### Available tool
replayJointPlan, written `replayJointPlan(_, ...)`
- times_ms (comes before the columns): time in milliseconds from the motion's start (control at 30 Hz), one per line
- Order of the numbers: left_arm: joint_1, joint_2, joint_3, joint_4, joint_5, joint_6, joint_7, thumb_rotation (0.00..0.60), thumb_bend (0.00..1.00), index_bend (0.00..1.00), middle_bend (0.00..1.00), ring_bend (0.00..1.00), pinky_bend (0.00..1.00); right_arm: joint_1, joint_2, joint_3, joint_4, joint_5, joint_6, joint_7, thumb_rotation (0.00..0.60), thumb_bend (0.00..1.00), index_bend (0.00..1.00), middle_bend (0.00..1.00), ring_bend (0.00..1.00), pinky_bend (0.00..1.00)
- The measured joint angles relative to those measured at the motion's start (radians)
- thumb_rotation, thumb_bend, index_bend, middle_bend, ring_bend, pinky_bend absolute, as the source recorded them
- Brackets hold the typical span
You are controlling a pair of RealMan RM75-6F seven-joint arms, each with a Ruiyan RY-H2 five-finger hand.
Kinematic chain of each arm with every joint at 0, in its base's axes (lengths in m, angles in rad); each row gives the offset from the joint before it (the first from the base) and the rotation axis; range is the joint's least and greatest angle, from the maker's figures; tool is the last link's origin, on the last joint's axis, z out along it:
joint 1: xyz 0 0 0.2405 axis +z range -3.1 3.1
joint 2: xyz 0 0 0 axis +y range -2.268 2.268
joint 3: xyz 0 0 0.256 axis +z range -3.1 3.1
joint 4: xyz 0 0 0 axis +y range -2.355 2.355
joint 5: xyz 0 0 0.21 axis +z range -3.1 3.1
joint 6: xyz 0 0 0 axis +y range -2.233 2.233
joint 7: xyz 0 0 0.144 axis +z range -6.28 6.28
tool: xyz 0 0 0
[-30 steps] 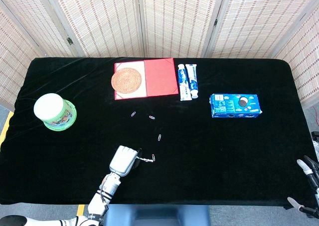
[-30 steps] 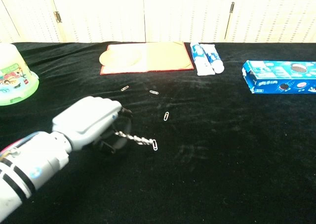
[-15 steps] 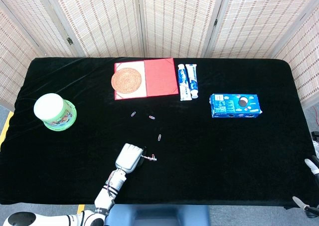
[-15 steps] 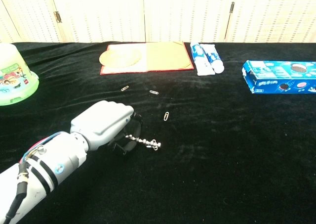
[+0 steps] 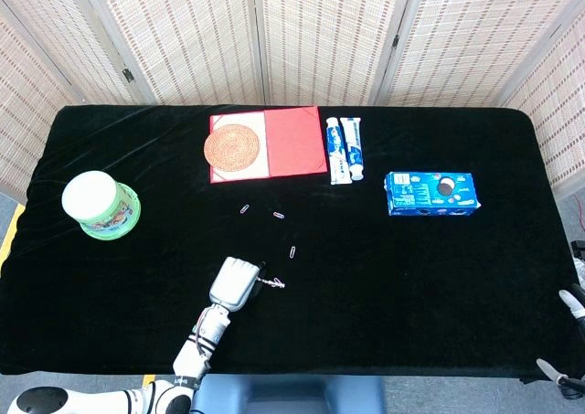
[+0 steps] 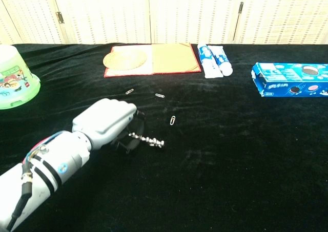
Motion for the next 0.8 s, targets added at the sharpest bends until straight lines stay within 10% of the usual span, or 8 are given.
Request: replayJointPlan(800,-0.17,-0.127,-0.157,0.379,-0.054,-0.124,-0.189,0.6,0.55,0.94,1.0,1.0,1.0,0.012,0.011,0.024,-0.012,0.066,-0.06,0.023,0.6,0.1,0.0,0.0,0.0,0.0)
